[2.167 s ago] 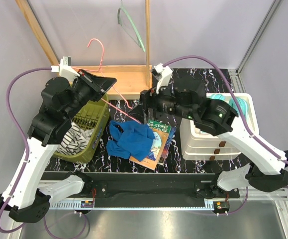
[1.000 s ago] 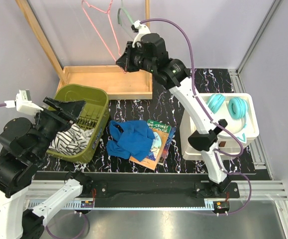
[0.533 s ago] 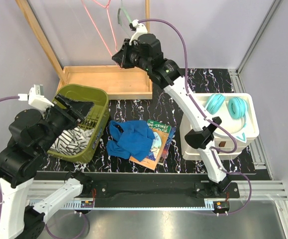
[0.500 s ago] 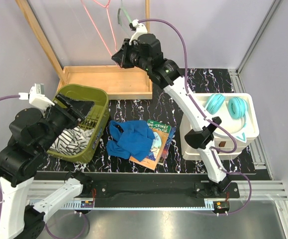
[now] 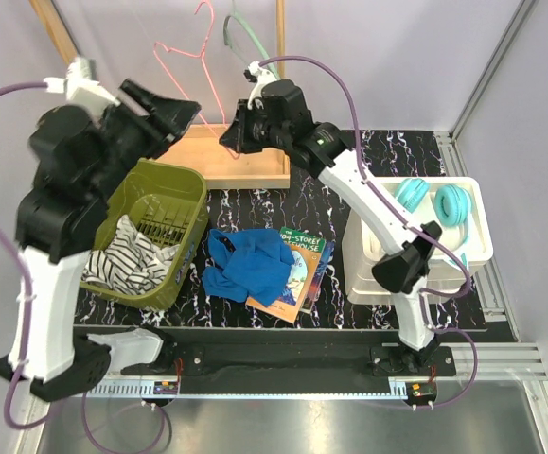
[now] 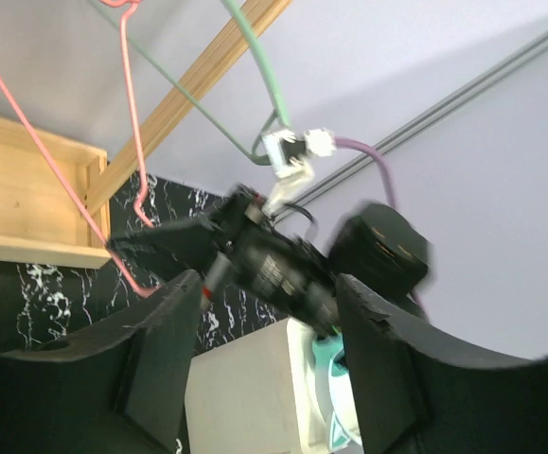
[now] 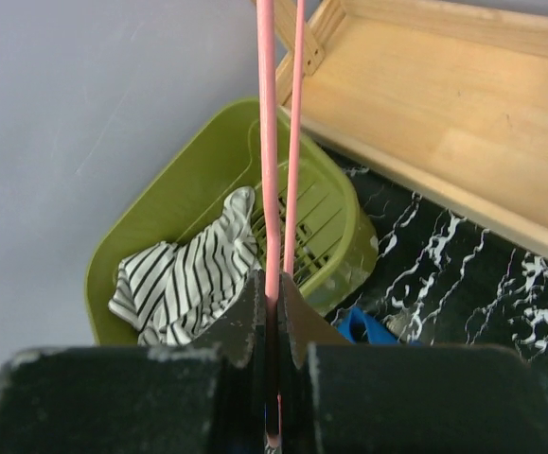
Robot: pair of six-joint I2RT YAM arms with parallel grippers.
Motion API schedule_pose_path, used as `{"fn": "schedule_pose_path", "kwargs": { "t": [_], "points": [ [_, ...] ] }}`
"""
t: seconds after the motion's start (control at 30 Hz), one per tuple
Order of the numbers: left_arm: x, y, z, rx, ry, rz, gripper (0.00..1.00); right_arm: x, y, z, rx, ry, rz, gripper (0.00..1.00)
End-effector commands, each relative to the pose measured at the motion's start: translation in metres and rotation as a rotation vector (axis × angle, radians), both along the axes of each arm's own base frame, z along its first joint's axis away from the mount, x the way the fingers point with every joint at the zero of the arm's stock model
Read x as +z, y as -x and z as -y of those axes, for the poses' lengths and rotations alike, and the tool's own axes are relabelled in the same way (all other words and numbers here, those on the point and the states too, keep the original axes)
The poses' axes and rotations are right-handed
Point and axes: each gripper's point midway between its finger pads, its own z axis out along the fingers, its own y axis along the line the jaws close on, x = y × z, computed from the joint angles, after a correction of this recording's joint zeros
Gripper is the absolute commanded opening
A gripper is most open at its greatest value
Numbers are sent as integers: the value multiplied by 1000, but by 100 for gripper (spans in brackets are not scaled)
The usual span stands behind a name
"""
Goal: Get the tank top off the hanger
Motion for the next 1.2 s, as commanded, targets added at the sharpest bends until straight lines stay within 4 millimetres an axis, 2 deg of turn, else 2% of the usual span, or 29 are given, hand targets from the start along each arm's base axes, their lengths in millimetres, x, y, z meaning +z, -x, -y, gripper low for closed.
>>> {"fn": "schedule_pose_path", "kwargs": {
  "t": [0.0,0.1,0.2,0.4,0.57,0.6,0.67,0.7,0.73,0.77,0.83,0.87,0.93,0.97,1.0,1.07,1.17],
  "points": [
    [-2,-31,19,-51,29,-13,60,85,59,24,71,-116,115,0],
    [-20,-46,26,-59,21,-54,59,86,77,29,85,-114,108,0],
    [-31,-55,36,-91,30,-69,57,86,91,31,99,-109,102,0],
    [-38,-64,47,-124,57,-77,51,79,102,34,113,-95,88,0],
    [-40,-59,53,-160,96,-75,49,70,101,36,110,-72,84,0],
    [-47,-59,53,-164,98,-90,49,68,100,36,111,-67,83,0],
    [-47,-51,52,-173,110,-88,48,70,100,36,110,-69,93,0],
    [-57,-49,52,-172,113,-114,48,70,98,37,102,-64,97,0],
    [-54,-41,48,-169,121,-100,48,72,97,37,99,-63,103,0],
    [-65,-42,45,-150,123,-121,48,73,97,38,95,-63,109,0],
    [-57,-30,38,-138,138,-82,51,75,96,40,82,-58,121,0],
    [-62,-29,36,-132,135,-81,53,75,94,42,77,-54,124,0],
    [-49,-18,32,-137,152,-18,61,73,92,42,75,-52,119,0],
    [-52,-17,32,-143,152,-14,63,73,93,42,79,-54,117,0],
    [-43,-12,31,-150,165,29,66,72,95,40,90,-56,109,0],
    [-42,-11,33,-165,173,45,69,71,95,37,102,-59,106,0],
    [-38,-16,42,-199,179,45,69,72,100,34,139,-67,99,0]
  ]
}}
